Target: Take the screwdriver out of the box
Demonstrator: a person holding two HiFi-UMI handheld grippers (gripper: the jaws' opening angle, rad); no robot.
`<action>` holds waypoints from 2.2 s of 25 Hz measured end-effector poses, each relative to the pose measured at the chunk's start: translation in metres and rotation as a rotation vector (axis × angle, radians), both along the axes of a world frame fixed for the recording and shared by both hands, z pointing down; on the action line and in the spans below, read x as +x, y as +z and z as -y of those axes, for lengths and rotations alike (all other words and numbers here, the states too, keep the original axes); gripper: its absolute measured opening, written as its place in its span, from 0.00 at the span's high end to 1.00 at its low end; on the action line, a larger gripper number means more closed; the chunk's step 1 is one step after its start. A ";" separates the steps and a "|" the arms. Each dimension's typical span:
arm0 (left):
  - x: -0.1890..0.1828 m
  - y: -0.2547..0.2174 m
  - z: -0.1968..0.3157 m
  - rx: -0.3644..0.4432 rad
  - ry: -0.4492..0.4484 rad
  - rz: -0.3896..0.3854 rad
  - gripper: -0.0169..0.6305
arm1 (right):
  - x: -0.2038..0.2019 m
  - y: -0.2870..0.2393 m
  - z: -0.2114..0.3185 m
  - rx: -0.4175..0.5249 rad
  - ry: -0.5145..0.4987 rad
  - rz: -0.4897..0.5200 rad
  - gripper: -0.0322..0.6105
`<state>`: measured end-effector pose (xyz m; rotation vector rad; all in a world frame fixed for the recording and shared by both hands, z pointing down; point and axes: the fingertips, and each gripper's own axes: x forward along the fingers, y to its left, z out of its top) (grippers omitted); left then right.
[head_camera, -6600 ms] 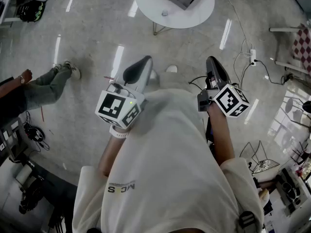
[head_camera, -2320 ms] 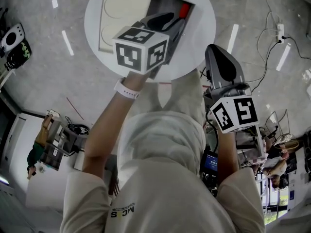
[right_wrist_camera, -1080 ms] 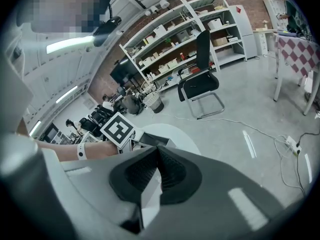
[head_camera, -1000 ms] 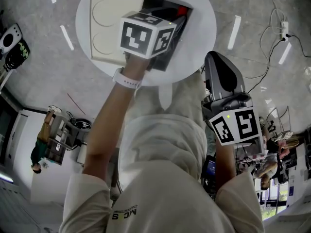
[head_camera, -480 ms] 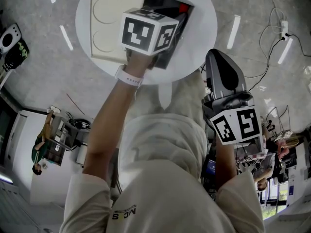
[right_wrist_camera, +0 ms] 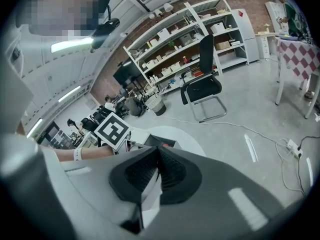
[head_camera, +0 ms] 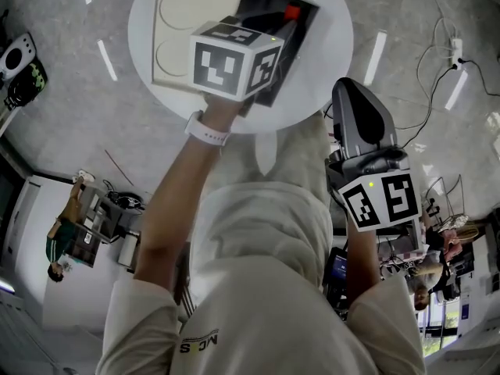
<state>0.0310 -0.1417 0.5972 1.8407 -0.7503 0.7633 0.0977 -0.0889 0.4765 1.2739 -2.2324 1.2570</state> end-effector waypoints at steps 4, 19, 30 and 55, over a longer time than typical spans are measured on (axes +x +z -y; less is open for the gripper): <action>-0.004 -0.017 0.001 0.052 -0.031 -0.005 0.87 | -0.002 -0.006 -0.002 0.014 -0.009 0.001 0.95; -0.023 -0.114 -0.018 0.193 -0.114 -0.102 0.87 | -0.014 -0.062 -0.017 0.108 -0.031 -0.031 0.95; -0.051 -0.198 -0.037 0.315 -0.161 -0.134 0.87 | -0.025 -0.121 -0.025 0.204 -0.063 -0.078 0.95; -0.105 -0.402 -0.093 0.615 -0.275 -0.219 0.87 | -0.022 -0.270 -0.044 0.397 -0.053 -0.154 0.95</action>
